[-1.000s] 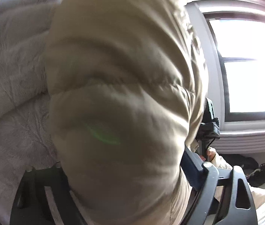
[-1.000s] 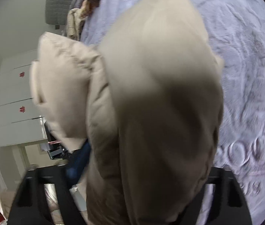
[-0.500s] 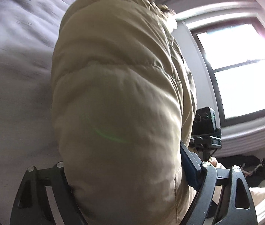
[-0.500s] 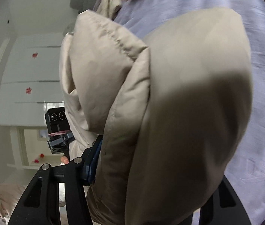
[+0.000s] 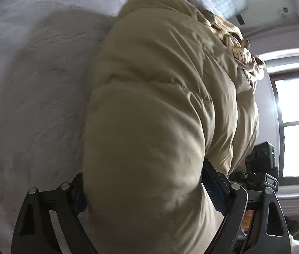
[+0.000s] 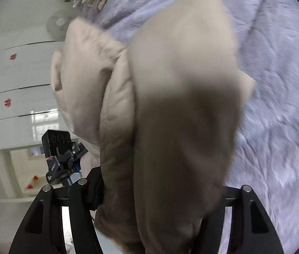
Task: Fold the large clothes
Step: 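Lift the beige jacket bundle with both tools and fold it over once more, then lower the folded jacket onto the bedspread and open both tools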
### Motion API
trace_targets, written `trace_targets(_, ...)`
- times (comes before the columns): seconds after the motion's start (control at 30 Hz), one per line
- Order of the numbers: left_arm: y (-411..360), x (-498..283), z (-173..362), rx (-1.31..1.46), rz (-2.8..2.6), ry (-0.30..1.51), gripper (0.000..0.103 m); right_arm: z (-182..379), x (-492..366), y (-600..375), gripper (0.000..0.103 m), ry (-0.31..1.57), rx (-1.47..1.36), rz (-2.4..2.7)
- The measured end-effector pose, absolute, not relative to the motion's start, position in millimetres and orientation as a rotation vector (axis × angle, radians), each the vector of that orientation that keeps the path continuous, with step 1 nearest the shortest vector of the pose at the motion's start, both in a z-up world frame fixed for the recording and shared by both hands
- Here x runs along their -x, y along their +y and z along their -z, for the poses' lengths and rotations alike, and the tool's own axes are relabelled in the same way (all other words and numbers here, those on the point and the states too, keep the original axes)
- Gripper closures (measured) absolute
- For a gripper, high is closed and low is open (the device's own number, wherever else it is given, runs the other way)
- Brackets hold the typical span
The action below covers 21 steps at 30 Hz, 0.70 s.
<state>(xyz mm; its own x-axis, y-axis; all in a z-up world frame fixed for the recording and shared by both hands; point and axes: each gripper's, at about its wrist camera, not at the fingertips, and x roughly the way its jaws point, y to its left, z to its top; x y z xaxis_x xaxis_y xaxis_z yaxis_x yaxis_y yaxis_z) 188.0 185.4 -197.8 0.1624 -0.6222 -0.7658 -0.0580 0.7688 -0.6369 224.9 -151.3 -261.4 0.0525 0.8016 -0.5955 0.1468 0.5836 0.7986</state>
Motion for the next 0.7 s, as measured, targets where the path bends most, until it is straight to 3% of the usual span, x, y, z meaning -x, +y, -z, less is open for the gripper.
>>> trace_targets(0.17, 196, -175, 152, 0.412, 0.352, 1.265, 0.013, 214, -205, -179, 0.038, 1.415, -0.714, -0.468)
trace_targets(0.2, 195, -169, 142, 0.37, 0.334, 1.245, 0.013, 205, -201, -183, 0.046, 1.402, -0.693, -0.445)
trace_targets(0.23, 191, -173, 136, 0.35, 0.327, 1.237, 0.013, 193, -194, -186, 0.063, 1.382, -0.67, -0.43)
trace_targets(0.3, 181, -174, 119, 0.302, 0.315, 1.216, 0.013, 177, -183, -184, 0.078, 1.349, -0.65, -0.436)
trace_targets(0.4, 211, -135, 126, 0.235, 0.315, 1.216, 0.013, 162, -165, -151, 0.082, 1.319, -0.565, -0.494)
trace_targets(0.57, 171, -111, 148, 0.132, 0.318, 1.25, 0.011, 205, -138, -101, 0.082, 1.439, -0.304, -0.43)
trace_targets(0.7, 157, -106, 168, 0.11, 0.307, 1.275, 0.002, 270, -132, -99, 0.095, 1.536, -0.316, -0.334)
